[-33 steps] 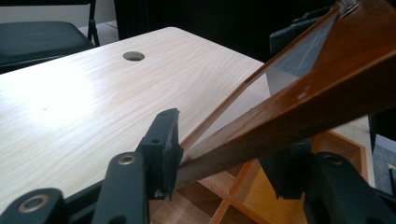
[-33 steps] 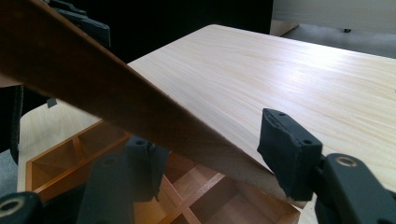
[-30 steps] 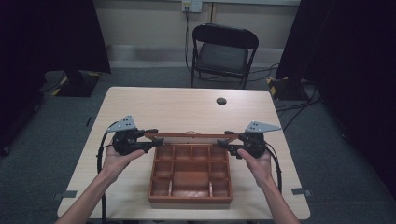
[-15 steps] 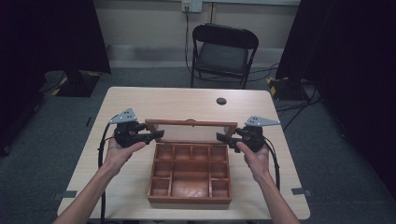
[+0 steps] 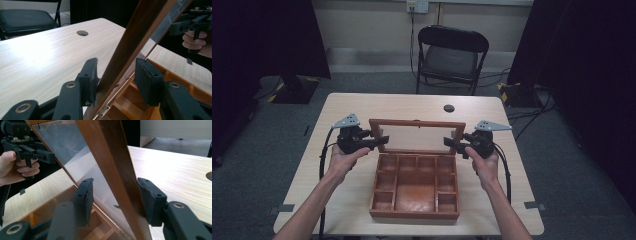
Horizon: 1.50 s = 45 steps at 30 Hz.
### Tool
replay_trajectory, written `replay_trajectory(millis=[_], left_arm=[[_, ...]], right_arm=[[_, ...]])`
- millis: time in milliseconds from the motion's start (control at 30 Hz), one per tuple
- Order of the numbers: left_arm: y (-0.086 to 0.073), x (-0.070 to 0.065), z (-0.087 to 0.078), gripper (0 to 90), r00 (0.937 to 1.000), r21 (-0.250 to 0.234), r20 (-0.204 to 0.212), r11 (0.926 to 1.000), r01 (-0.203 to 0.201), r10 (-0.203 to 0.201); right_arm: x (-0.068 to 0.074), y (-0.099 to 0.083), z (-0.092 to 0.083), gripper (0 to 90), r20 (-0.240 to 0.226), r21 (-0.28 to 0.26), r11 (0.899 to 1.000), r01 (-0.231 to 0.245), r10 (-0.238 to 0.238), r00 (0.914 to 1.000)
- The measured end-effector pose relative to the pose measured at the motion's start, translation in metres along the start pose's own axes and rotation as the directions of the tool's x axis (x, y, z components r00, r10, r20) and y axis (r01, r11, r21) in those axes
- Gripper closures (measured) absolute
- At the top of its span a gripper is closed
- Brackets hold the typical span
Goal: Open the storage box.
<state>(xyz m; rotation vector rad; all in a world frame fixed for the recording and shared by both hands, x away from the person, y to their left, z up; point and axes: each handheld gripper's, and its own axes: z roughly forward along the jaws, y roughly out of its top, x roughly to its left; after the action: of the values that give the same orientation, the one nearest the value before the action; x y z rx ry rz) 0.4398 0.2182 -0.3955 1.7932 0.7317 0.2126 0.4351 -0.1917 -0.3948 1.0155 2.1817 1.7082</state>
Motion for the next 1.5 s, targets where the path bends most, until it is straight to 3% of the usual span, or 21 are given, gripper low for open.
replay_trajectory(millis=[167, 367, 733, 933, 1100, 1300, 1500], left_arm=[[-0.001, 0.002, 0.001, 54.2, 1.0, -0.008, -0.003, 1.0, 0.003, -0.003], [-0.005, 0.005, 0.004, 54.9, 0.9999, 0.01, -0.009, 0.9999, 0.007, -0.007], [-0.009, 0.009, 0.007, 55.7, 0.9996, 0.0, -0.01, 0.9996, 0.027, -0.027], [-0.014, 0.014, 0.009, 57.0, 0.9996, 0.04, -0.018, 0.9989, 0.025, -0.024], [-0.015, 0.016, 0.011, 58.2, 0.9992, 0.037, -0.024, 0.9988, 0.032, -0.031], [-0.024, 0.02, 0.016, 60.1, 0.9983, 0.078, -0.041, 0.996, 0.044, -0.041], [-0.028, 0.025, 0.017, 61.1, 0.9976, 0.085, -0.044, 0.9948, 0.057, -0.053]], right_arm=[[-0.007, -0.007, 0.002, 42.3, 0.027, 0.002, 1.0, -0.019, 0.019, 0.9995], [-0.015, -0.013, 0.003, 40.8, 0.025, 0.018, 0.999, -0.041, 0.041, 0.9989], [-0.015, -0.021, 0.014, 45.0, 0.036, 0.062, 0.998, -0.026, 0.024, 0.9991], [-0.018, -0.027, 0.016, 46.8, 0.054, 0.072, 0.997, -0.036, 0.032, 0.998], [-0.022, -0.031, 0.015, 49.5, 0.064, 0.08, 0.996, -0.045, 0.04, 0.9972], [-0.02, -0.035, 0.022, 49.7, 0.075, 0.12, 0.992, -0.032, 0.023, 0.9969], [-0.022, -0.035, 0.023, 50.8, 0.082, 0.118, 0.992, -0.037, 0.027, 0.9962]])
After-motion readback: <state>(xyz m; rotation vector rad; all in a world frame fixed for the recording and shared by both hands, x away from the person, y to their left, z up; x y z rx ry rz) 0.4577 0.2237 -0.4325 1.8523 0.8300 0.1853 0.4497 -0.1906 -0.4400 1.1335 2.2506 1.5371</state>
